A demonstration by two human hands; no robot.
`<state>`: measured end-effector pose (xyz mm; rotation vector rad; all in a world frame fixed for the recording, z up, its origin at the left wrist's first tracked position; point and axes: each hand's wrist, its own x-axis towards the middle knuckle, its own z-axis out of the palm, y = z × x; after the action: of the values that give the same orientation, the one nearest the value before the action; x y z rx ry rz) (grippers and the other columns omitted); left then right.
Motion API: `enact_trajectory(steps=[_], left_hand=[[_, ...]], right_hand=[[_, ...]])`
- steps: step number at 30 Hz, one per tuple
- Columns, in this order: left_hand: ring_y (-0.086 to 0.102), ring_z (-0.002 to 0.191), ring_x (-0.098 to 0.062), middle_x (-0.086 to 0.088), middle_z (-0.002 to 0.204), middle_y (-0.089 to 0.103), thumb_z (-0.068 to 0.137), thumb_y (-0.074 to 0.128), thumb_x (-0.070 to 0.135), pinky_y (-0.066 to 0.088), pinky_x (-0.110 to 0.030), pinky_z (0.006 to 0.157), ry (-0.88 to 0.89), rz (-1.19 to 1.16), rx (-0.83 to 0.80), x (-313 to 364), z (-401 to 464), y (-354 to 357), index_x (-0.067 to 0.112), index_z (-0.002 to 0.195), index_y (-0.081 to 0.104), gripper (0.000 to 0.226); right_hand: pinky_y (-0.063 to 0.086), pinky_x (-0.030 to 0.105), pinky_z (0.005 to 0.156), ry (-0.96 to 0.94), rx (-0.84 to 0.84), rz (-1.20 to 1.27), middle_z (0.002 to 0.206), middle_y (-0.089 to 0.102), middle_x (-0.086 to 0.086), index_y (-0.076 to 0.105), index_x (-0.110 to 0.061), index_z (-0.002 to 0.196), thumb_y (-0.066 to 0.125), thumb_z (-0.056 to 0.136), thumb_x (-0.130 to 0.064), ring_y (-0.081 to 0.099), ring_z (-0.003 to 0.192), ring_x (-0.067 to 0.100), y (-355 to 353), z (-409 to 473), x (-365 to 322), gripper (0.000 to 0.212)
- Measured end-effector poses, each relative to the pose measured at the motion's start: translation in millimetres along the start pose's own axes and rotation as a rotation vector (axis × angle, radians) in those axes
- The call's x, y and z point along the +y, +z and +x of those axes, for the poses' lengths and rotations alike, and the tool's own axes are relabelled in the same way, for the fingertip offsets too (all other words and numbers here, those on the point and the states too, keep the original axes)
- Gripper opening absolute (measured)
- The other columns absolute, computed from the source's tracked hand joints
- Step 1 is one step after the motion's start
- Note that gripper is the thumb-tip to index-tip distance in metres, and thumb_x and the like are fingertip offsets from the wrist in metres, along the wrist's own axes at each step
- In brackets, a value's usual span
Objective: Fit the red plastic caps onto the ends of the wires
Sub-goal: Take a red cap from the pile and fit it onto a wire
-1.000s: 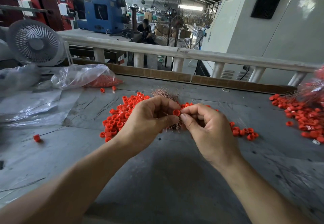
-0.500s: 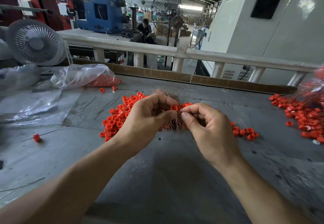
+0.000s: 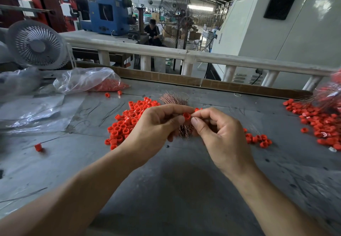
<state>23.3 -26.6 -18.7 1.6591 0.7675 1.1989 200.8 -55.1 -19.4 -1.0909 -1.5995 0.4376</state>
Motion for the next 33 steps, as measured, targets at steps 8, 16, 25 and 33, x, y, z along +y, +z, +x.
enact_trajectory(steps=[8, 16, 25, 33], left_hand=[[0.054, 0.065, -0.013, 0.007, 0.072, 0.068, 0.099, 0.058, -0.001, 0.048, -0.023, 0.056, -0.025, -0.087, 0.033, -1, 2, 1, 0.006, 0.114, 0.068, 0.019], [0.057, 0.069, -0.014, -0.001, 0.082, 0.069, 0.092, 0.067, -0.002, 0.050, -0.023, 0.057, -0.024, -0.082, 0.039, -1, 1, 2, 0.009, 0.113, 0.070, 0.023], [0.053, 0.067, -0.016, -0.002, 0.081, 0.068, 0.096, 0.061, -0.004, 0.046, -0.025, 0.056, -0.062, -0.087, 0.050, 0, 1, 4, 0.004, 0.113, 0.070, 0.021], [0.053, 0.061, -0.007, 0.008, 0.072, 0.068, 0.097, 0.062, -0.001, 0.047, -0.019, 0.055, -0.065, -0.049, 0.040, 1, 1, 2, 0.010, 0.111, 0.073, 0.022]], right_hand=[[0.055, 0.031, 0.071, -0.014, 0.006, -0.021, 0.079, 0.072, -0.005, 0.074, -0.026, 0.089, 0.072, 0.095, -0.015, 0.069, 0.076, 0.014, 0, 0, 2, 0.012], [0.055, 0.025, 0.069, -0.025, 0.017, -0.047, 0.081, 0.073, -0.009, 0.074, -0.028, 0.090, 0.072, 0.095, -0.018, 0.069, 0.076, 0.011, 1, 1, 7, 0.011], [0.052, 0.015, 0.067, -0.021, -0.015, -0.060, 0.081, 0.073, -0.014, 0.074, -0.031, 0.089, 0.073, 0.093, -0.022, 0.071, 0.077, 0.008, 3, 2, 12, 0.010], [0.052, 0.017, 0.065, -0.031, -0.002, -0.096, 0.079, 0.073, -0.013, 0.074, -0.028, 0.086, 0.074, 0.092, -0.022, 0.069, 0.074, 0.007, 2, 2, 11, 0.009]])
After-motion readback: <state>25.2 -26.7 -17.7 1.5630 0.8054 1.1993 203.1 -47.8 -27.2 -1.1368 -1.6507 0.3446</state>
